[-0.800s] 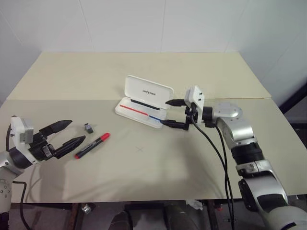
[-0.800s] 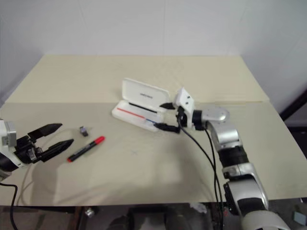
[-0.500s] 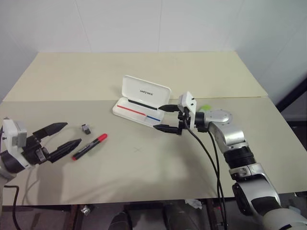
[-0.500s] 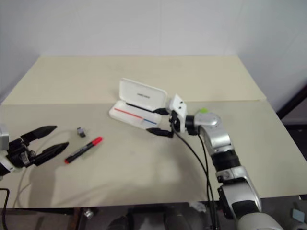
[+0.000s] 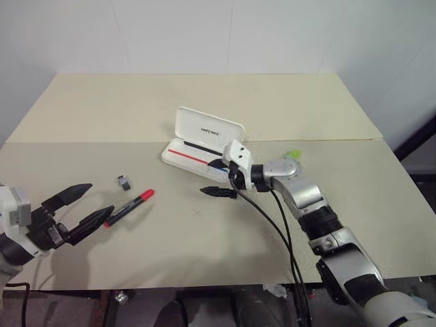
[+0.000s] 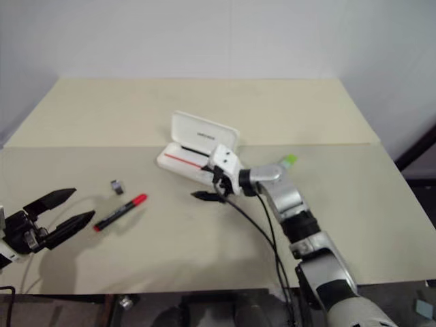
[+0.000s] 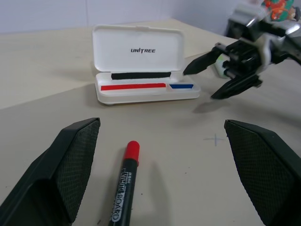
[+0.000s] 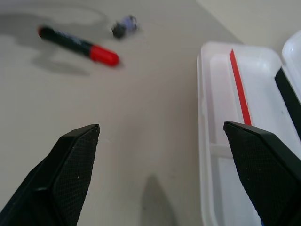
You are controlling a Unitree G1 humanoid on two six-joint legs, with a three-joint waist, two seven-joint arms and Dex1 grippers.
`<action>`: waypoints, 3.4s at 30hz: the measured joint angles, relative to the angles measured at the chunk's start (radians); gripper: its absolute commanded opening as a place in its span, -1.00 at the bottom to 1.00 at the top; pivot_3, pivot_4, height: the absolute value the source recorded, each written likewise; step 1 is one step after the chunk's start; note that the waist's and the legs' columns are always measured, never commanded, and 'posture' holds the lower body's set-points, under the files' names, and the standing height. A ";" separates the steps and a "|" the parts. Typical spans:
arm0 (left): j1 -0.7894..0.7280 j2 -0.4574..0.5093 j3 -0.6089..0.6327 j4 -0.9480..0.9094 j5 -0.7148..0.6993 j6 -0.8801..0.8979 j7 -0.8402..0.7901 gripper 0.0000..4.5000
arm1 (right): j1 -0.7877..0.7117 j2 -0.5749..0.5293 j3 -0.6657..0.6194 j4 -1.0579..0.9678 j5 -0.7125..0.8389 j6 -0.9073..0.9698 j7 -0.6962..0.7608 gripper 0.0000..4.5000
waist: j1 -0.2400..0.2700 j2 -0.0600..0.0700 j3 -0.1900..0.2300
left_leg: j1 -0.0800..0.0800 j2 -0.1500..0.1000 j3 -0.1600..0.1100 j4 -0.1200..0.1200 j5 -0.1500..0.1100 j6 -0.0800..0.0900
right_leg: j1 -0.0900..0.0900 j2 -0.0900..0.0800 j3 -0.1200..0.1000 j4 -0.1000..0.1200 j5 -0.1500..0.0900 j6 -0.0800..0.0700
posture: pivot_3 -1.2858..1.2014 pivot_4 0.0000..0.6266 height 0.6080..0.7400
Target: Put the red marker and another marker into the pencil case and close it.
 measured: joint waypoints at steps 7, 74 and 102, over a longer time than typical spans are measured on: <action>0.079 -0.010 0.053 -0.074 -0.044 0.009 0.022 1.00 | -0.094 0.038 0.004 0.153 -0.057 -0.006 -0.029 0.99 | -0.006 0.000 0.000 | 0.000 -0.004 0.001 0.000 0.000 0.000 | 0.000 0.001 0.001 0.000 0.000 -0.001 | 0.03 -0.52 1.00; 0.164 -0.017 0.112 -0.137 -0.132 0.035 0.024 1.00 | -0.274 0.098 0.063 0.514 -0.219 -0.126 -0.036 -0.99 | -0.010 0.000 0.000 | 0.000 -0.006 0.001 -0.001 -0.001 -0.001 | 0.000 0.002 0.000 -0.002 -0.001 -0.002 | 0.03 -0.52 1.00; 0.119 -0.191 -0.049 -0.129 0.070 -0.255 0.047 1.00 | -0.019 -0.177 -0.031 0.095 -0.065 -0.191 0.271 -0.99 | 0.002 0.000 0.000 | -0.001 -0.008 0.001 -0.001 -0.002 0.001 | 0.001 0.002 0.000 -0.004 -0.002 -0.001 | 0.03 -0.52 1.00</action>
